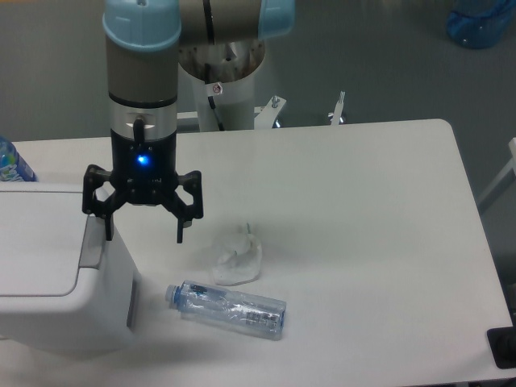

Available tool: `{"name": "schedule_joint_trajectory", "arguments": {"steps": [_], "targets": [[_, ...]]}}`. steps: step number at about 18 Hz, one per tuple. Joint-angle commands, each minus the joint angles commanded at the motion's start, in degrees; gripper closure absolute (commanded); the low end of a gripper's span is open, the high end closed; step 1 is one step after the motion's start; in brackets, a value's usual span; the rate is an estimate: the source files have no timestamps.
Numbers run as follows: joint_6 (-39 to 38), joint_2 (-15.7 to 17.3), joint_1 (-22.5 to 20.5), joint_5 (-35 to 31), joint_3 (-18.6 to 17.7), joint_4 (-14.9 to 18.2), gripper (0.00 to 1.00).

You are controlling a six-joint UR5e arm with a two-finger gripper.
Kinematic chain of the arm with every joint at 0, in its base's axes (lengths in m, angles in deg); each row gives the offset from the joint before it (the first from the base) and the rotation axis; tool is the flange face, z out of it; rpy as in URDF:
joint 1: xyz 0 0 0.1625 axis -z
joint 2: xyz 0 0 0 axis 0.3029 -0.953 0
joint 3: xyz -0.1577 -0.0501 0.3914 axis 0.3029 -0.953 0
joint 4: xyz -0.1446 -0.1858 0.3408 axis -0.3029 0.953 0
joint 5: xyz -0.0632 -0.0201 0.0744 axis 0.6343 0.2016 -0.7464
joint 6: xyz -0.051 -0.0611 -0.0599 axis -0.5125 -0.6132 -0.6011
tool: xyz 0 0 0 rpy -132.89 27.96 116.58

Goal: Open the trash can
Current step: 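Lower the gripper onto the lid edge and push it open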

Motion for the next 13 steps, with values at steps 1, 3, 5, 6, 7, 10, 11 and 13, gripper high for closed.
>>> {"name": "schedule_joint_trajectory", "arguments": {"steps": [1,3,5,6,7,10,11,13], "targets": [[-0.1,-0.2,0.4,-0.1,0.0,0.0,0.00],[-0.2,-0.3,0.4,-0.1,0.0,0.0,0.00],[-0.3,-0.5,0.5,-0.1,0.0,0.0,0.00],[-0.3,-0.6,0.5,-0.1,0.0,0.0,0.00],[-0.3,-0.6,0.5,-0.1,0.0,0.0,0.00],[-0.3,-0.6,0.5,-0.1,0.0,0.0,0.00],[-0.3,-0.6,0.5,-0.1,0.0,0.0,0.00],[-0.4,-0.7,0.5,-0.1,0.0,0.0,0.00]]}}
